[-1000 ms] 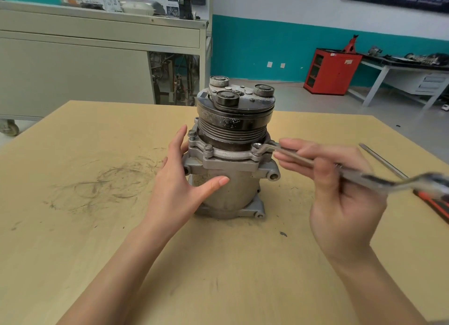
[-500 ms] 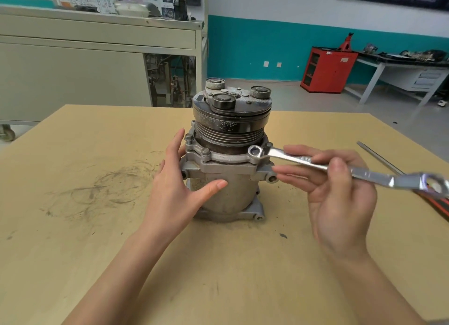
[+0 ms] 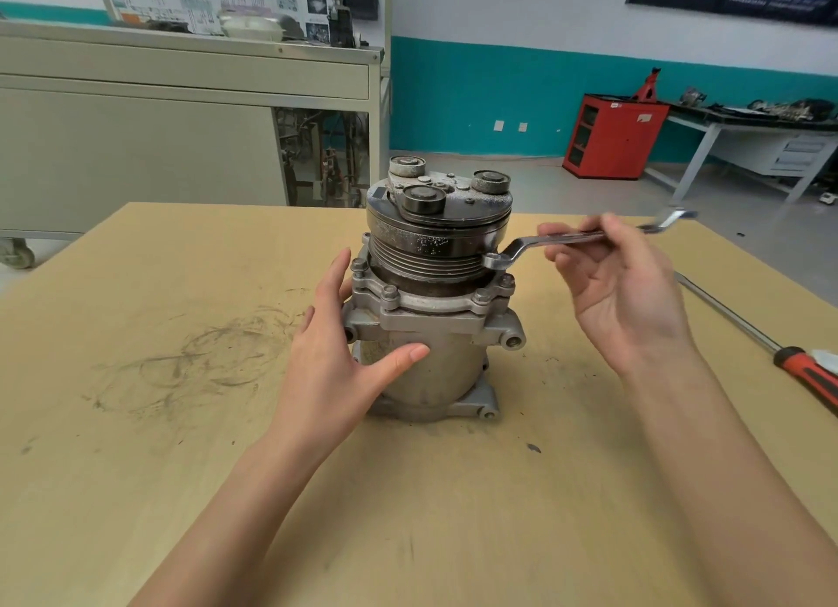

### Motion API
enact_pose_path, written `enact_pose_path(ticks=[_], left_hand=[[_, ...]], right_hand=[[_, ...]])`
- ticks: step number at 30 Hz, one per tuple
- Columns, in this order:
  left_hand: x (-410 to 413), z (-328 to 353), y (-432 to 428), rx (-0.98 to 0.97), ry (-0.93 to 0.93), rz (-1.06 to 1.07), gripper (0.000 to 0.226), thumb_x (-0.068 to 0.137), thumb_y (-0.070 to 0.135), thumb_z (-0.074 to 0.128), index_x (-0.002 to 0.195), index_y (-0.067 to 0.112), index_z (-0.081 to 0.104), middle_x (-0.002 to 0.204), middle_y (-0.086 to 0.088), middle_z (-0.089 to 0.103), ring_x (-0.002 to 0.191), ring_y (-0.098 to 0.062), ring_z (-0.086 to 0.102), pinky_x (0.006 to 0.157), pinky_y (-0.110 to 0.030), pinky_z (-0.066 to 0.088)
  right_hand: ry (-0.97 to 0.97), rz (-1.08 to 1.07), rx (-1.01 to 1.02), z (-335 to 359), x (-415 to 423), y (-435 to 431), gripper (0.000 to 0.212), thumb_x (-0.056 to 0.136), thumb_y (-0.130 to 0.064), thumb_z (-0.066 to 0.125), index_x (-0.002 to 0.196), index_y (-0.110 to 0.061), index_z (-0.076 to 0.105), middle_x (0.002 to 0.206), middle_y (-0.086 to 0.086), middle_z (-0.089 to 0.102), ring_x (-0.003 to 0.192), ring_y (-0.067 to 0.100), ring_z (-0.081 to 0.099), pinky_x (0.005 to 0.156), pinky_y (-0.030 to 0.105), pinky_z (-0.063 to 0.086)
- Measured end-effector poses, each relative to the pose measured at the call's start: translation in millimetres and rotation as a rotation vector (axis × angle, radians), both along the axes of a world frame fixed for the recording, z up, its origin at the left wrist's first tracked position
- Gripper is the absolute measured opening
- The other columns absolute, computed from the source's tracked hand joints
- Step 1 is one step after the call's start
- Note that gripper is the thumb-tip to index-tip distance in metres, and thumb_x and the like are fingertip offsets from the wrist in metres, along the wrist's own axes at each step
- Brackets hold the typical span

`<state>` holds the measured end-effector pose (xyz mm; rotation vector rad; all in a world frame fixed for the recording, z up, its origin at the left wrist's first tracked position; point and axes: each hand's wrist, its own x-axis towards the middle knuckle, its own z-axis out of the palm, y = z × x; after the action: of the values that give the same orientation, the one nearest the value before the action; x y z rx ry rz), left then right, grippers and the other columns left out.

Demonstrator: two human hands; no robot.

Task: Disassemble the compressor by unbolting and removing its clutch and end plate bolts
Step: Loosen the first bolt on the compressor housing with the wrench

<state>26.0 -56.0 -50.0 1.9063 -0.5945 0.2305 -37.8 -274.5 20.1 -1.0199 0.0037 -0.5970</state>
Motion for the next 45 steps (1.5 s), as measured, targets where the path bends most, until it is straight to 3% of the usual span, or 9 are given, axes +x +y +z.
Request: enact_pose_path(ticks=[9, 16, 20, 25, 31, 34, 37, 39, 45], left_hand=[[0, -1, 0, -0.005, -0.007, -0.003, 0.111, 0.056, 0.073, 0.063, 0.15, 0.037, 0.016, 0.141, 0.011, 0.046, 0.136, -0.013, 0.04, 0.11, -0.049, 0.036], [0, 0, -1, -0.013, -0.016, -0.005, 0.11, 0.058, 0.072, 0.063, 0.151, 0.034, 0.017, 0.143, 0.004, 0.048, 0.135, -0.015, 0.042, 0.109, -0.05, 0.036], [-1, -1, -1, -0.01, 0.004, 0.006, 0.11, 0.055, 0.075, 0.061, 0.149, 0.04, 0.015, 0.144, 0.007, 0.046, 0.137, -0.013, 0.038, 0.111, -0.049, 0.035], [-3, 1, -2, 0.0, 0.006, 0.057, 0.114, 0.053, 0.075, 0.06, 0.151, 0.031, 0.023, 0.145, 0.005, 0.048, 0.138, -0.021, 0.038, 0.109, -0.05, 0.036], [-24, 4, -14, 0.04, -0.033, 0.216, 0.115, 0.056, 0.075, 0.054, 0.154, 0.025, 0.019, 0.144, 0.001, 0.05, 0.145, -0.028, 0.023, 0.115, -0.053, 0.028], [-44, 2, -24, 0.118, -0.207, 0.335, 0.103, 0.071, 0.065, 0.048, 0.151, 0.005, 0.023, 0.135, -0.009, 0.057, 0.128, -0.002, 0.013, 0.111, -0.057, 0.027], [-55, 0, -25, 0.153, -0.387, 0.343, 0.09, 0.08, 0.049, 0.051, 0.143, -0.012, 0.031, 0.126, -0.008, 0.058, 0.116, 0.002, 0.018, 0.079, -0.075, 0.041], [-58, -1, -25, 0.126, -0.405, 0.293, 0.087, 0.082, 0.045, 0.05, 0.142, -0.015, 0.027, 0.129, -0.001, 0.042, 0.121, 0.017, -0.012, 0.071, -0.08, 0.037], [-53, -8, -21, 0.048, -0.191, 0.136, 0.085, 0.081, 0.057, 0.044, 0.144, 0.029, -0.006, 0.157, 0.002, 0.011, 0.122, 0.028, -0.028, 0.118, -0.048, 0.007]], right_hand=[[-0.337, -0.507, -0.916, -26, -52, 57, 0.028, 0.098, -0.034, 0.046, 0.096, -0.01, 0.061, 0.096, 0.005, 0.067, 0.089, 0.023, 0.071, 0.075, 0.041, 0.058], [-0.239, -0.759, -1.388, -30, -49, 69, 0.053, 0.098, -0.046, 0.037, 0.095, -0.005, 0.07, 0.106, 0.005, 0.068, 0.09, 0.021, 0.07, 0.067, 0.018, 0.055], [-0.363, -0.478, -0.808, -43, -46, 55, 0.02, 0.102, -0.024, 0.038, 0.091, -0.015, 0.052, 0.094, 0.005, 0.069, 0.081, 0.023, 0.072, 0.067, 0.036, 0.058], [-0.023, 0.03, -0.161, -13, 0, 2, 0.043, 0.102, -0.01, 0.028, 0.072, -0.007, 0.059, 0.075, 0.013, 0.071, 0.056, 0.018, 0.067, 0.052, 0.02, 0.053], [0.151, 0.193, -0.178, 6, 33, -17, 0.048, 0.103, -0.02, 0.032, 0.068, -0.009, 0.063, 0.067, 0.011, 0.07, 0.048, 0.012, 0.064, 0.044, 0.014, 0.05], [0.108, -0.117, -0.207, 9, 18, -17, 0.039, 0.102, -0.03, 0.034, 0.079, -0.007, 0.055, 0.068, 0.01, 0.071, 0.053, 0.013, 0.066, 0.048, 0.015, 0.051], [-0.064, -0.485, -0.42, 1, -14, -2, 0.039, 0.101, -0.036, 0.037, 0.081, -0.011, 0.059, 0.076, 0.007, 0.073, 0.061, 0.02, 0.07, 0.054, 0.021, 0.055], [-0.219, -0.635, -0.655, -9, -31, 17, 0.035, 0.1, -0.039, 0.041, 0.082, -0.017, 0.061, 0.08, 0.0, 0.073, 0.065, 0.019, 0.071, 0.057, 0.027, 0.057], [-0.325, -0.701, -1.216, -35, -50, 44, 0.046, 0.1, -0.036, 0.043, 0.099, 0.003, 0.067, 0.103, 0.011, 0.067, 0.094, 0.019, 0.068, 0.08, 0.034, 0.056]])
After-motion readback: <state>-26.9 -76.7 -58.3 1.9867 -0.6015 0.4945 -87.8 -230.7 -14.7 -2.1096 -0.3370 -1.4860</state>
